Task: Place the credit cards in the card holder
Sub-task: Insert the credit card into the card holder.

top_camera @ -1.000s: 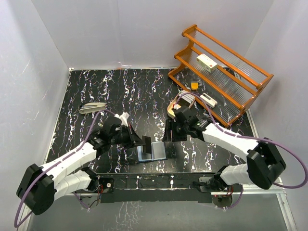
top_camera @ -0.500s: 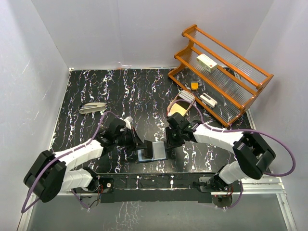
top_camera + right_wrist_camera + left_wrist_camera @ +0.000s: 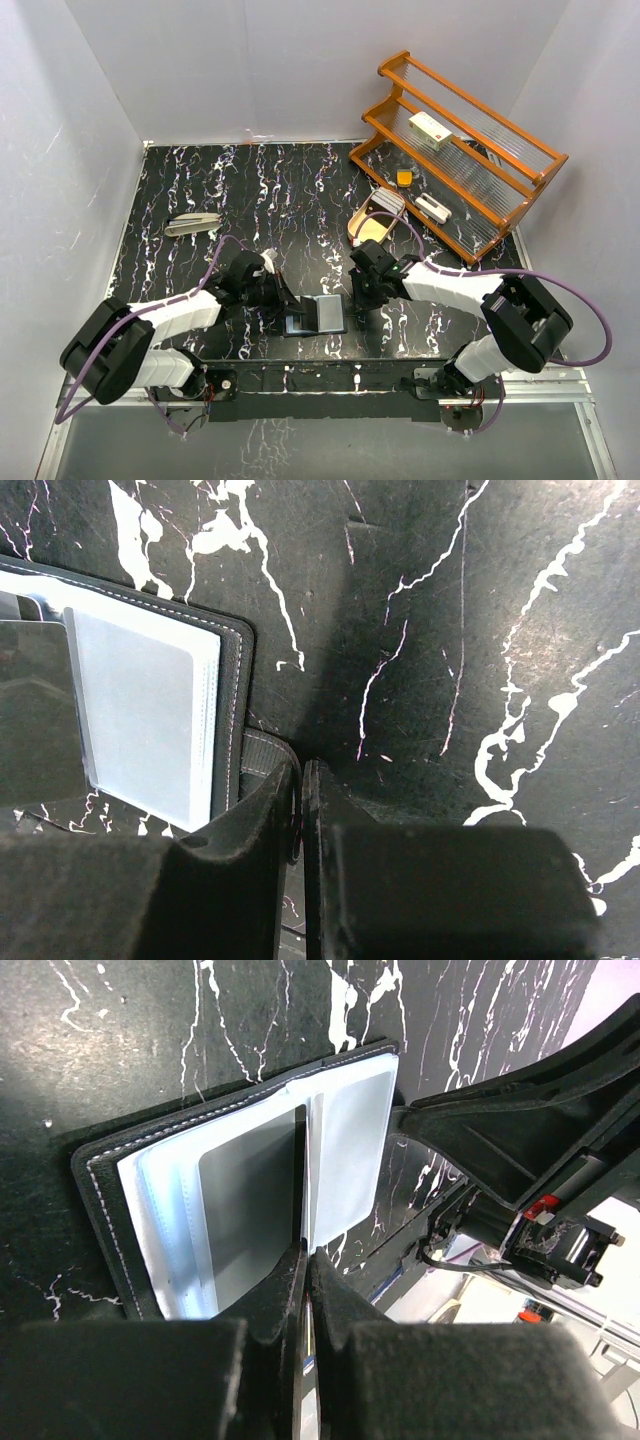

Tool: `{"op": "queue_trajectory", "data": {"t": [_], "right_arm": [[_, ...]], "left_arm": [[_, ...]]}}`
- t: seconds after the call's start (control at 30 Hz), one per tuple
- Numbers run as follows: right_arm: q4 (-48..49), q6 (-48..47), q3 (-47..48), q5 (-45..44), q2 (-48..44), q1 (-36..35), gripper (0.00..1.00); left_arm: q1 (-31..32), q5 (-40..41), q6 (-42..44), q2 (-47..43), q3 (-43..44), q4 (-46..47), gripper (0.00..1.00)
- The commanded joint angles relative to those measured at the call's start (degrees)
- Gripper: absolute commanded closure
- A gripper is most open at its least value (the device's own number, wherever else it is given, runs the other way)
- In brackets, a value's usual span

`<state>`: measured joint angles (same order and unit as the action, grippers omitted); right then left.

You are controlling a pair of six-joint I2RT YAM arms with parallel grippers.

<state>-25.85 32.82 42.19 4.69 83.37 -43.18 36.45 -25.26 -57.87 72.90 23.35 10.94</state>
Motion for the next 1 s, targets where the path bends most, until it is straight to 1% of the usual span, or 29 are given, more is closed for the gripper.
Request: {"op": "queue_trajectory", "data": {"t": [0.0, 0.13, 0.3, 0.5, 0.7, 0.87, 0.97], "right_arm": [[3.12, -0.45, -0.48, -1.18, -1.05, -0.40, 0.94], [3.38, -0.53, -0.80, -1.79, -1.17, -0.41, 0.96], [2.90, -0.63, -0.38, -2.79, -0.69, -0.41, 0.97], [1.82, -1.24, 0.71, -4.05, -0.32, -0.37, 0.97], [1.54, -1.25, 0.86, -4.27, -0.71, -0.36, 0.98], [1.66, -1.19, 0.57, -4.12, -0.94, -0.40, 0.98], [1.76, -1.09, 0.41, -4.09, -1.15, -0.36, 0.98]], "left_arm": [[-0.11, -2.37, -0.59, 0.55, -0.71, 3.55, 1.00], [-0.10, -1.67, -0.02, 0.92, -0.92, 3.00, 1.00], [-0.09, -2.21, 1.61, 1.76, -1.23, 4.59, 1.00], [-0.06, -1.44, 4.56, 2.66, 0.28, 1.82, 1.00], [-0.13, 0.49, 7.45, 3.97, 2.95, -3.49, 1.00], [-0.15, 0.57, 7.99, 5.23, 4.29, -4.04, 1.00], [-0.14, 1.61, 8.74, 7.53, 5.72, -5.40, 1.00]]}}
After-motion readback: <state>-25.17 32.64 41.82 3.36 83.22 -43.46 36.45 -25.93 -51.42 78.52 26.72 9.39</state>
